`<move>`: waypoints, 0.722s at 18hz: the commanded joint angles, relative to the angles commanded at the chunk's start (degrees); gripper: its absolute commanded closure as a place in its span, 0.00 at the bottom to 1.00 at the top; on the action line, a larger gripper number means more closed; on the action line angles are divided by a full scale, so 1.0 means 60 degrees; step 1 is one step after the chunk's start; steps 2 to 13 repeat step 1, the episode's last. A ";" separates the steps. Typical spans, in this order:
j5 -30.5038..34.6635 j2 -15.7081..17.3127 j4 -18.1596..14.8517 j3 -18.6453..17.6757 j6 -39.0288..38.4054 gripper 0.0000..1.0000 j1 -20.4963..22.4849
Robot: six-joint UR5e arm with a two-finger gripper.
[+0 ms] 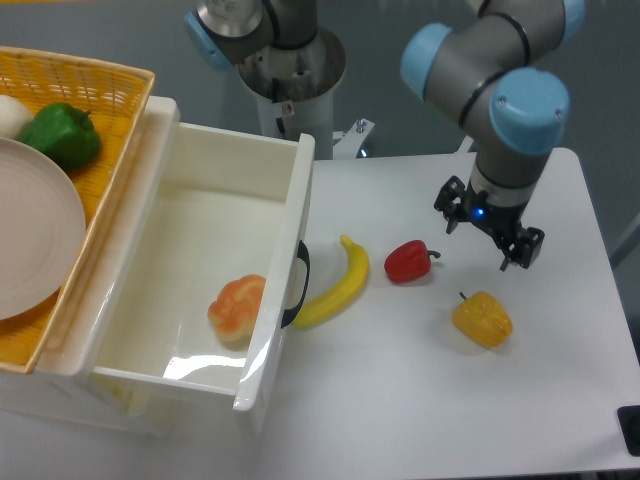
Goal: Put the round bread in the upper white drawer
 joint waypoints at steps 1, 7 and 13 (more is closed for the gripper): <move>0.0000 -0.0132 0.0218 0.0000 0.0132 0.00 0.0000; 0.0000 -0.0132 0.0218 0.0000 0.0132 0.00 0.0000; 0.0000 -0.0132 0.0218 0.0000 0.0132 0.00 0.0000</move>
